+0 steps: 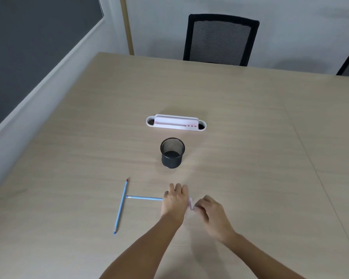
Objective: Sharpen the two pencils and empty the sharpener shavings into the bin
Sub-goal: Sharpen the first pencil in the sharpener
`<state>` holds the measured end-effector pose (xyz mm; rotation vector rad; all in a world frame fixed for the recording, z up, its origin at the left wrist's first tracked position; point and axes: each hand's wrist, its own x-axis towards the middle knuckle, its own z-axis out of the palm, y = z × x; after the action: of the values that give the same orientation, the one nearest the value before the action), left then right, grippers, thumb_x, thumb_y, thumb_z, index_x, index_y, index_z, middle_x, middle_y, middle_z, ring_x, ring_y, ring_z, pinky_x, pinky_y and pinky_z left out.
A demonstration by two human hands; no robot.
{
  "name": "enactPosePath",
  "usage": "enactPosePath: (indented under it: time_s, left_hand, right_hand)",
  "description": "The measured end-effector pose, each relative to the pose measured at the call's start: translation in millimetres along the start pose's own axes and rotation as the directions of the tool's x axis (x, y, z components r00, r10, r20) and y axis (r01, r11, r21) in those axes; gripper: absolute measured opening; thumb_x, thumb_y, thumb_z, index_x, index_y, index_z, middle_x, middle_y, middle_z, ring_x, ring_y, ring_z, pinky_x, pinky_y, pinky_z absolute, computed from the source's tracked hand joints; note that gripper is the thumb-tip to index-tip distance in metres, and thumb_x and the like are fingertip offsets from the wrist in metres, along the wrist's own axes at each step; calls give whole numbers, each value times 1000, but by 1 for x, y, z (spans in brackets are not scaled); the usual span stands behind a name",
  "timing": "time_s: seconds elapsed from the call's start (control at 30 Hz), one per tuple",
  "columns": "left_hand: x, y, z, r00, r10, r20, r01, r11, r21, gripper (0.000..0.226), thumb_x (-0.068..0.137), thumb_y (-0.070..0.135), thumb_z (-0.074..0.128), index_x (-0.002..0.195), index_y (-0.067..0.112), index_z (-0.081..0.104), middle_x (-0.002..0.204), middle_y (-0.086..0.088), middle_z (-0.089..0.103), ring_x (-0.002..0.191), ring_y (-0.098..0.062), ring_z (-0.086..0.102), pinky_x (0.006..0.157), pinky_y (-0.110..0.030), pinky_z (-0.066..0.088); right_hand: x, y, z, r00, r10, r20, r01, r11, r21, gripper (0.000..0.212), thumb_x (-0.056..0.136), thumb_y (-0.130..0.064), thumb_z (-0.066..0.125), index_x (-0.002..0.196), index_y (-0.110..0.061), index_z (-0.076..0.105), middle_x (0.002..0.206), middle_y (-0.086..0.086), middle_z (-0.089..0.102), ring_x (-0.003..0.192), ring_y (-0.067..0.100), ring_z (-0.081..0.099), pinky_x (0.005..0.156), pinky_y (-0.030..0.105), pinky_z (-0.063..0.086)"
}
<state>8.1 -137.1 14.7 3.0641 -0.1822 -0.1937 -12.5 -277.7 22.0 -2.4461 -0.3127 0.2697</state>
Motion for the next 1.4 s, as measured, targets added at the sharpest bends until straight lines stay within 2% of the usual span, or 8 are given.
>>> enactPosePath:
  time_s: [0.1,0.27,0.43,0.53,0.67,0.9,1.17,1.4]
  left_hand:
    - [3,-2,3,1000,16,-4,-16,1000,-11,35,39,34,82,57,16,58,51,2,53,50,-16,55,35,-19,38]
    - [2,-3,2,999,2,-34,-2,1000,6,42,24,19,83,58,18,57,52,3,52,49,-16,53,36,-17,36]
    - [1,0,-2,1000,-15,-5,15,1000,13,43,26,33,85,56,18,58,51,4,53,49,-15,54,35,-17,37]
    - [1,1,-3,999,-53,-5,53,998,29,46,17,20,84,55,19,57,50,4,52,47,-13,52,34,-15,34]
    - [0,2,0,999,-34,-4,34,999,21,39,27,24,81,56,17,57,51,3,52,49,-15,52,34,-17,34]
    - [-1,1,2,999,-38,-19,39,999,28,45,24,19,85,60,18,57,54,3,54,51,-16,53,37,-18,37]
    - [-2,6,-2,996,-71,-53,74,996,48,29,35,19,77,55,19,57,50,4,52,47,-16,52,36,-17,36]
    - [-3,8,0,992,-112,-56,116,991,66,40,27,13,82,58,19,56,52,4,52,49,-15,51,36,-18,34]
  right_hand:
    - [26,-3,-18,997,-74,-33,72,994,-79,13,88,-12,63,76,-11,69,75,2,57,67,14,53,65,18,40]
    - [64,1,-24,986,-169,14,160,903,-398,8,79,-15,72,72,-19,73,74,4,63,67,26,55,62,30,51]
    - [45,-4,3,973,-191,133,233,810,-538,29,33,-12,86,44,-27,64,45,-7,52,46,11,51,52,18,34]
    - [10,0,16,986,-128,106,160,903,-399,29,49,-7,87,55,-27,67,55,-9,57,54,13,55,54,15,38]
    - [-13,7,10,994,-100,32,104,986,-134,15,87,-8,61,78,-16,69,76,1,62,73,19,50,66,21,39]
    - [38,-3,-20,968,-187,-170,138,955,-262,8,77,-16,75,72,-20,72,68,1,62,60,24,50,56,31,45]
    - [52,9,10,971,-206,122,239,809,-537,28,43,1,80,45,-20,62,49,0,52,50,21,51,45,26,47]
    - [-3,15,10,956,-241,168,285,896,-340,12,74,-11,76,71,-20,69,74,-3,63,68,20,56,67,22,40]
